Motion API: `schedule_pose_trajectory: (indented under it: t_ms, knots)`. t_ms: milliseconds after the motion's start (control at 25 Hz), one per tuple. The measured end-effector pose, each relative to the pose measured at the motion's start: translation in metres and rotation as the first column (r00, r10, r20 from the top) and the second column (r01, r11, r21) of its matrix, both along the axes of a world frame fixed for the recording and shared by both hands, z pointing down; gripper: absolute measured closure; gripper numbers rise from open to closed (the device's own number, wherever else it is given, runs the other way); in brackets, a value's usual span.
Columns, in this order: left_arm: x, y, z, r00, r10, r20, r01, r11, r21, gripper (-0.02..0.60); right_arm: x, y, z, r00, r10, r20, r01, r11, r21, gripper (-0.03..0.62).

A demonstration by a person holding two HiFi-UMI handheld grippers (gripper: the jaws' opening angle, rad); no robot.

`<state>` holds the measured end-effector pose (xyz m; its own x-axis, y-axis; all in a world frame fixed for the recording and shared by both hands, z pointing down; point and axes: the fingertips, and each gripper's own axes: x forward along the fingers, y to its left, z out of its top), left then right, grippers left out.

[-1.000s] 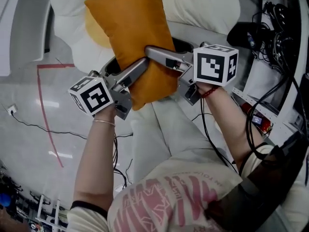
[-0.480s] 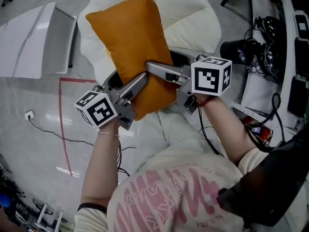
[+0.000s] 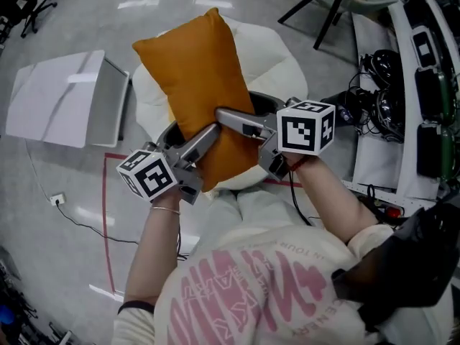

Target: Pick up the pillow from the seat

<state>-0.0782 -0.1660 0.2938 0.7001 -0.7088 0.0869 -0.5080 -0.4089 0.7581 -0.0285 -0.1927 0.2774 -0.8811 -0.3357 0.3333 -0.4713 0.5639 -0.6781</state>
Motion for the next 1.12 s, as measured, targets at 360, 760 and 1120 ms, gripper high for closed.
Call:
schedule_pose_trajectory:
  t_ms: [360, 760, 1120]
  knots:
    - [-0.004, -0.017, -0.086, 0.999, 0.013, 0.039, -0.019, 0.988, 0.153, 0.127, -0.001, -0.012, -0.085, 0.996, 0.050, 0.069, -0.059, 0.989, 0.134, 0.183]
    - [0.001, -0.001, -0.186, 0.995, -0.028, 0.099, -0.006, 0.945, 0.327, 0.127, 0.005, 0.004, -0.181, 0.982, 0.010, 0.191, -0.065, 0.958, 0.281, 0.180]
    - [0.007, 0.021, -0.288, 0.979, -0.072, 0.192, -0.048, 0.830, 0.555, 0.126, 0.012, 0.028, -0.280, 0.949, -0.061, 0.309, -0.107, 0.860, 0.498, 0.168]
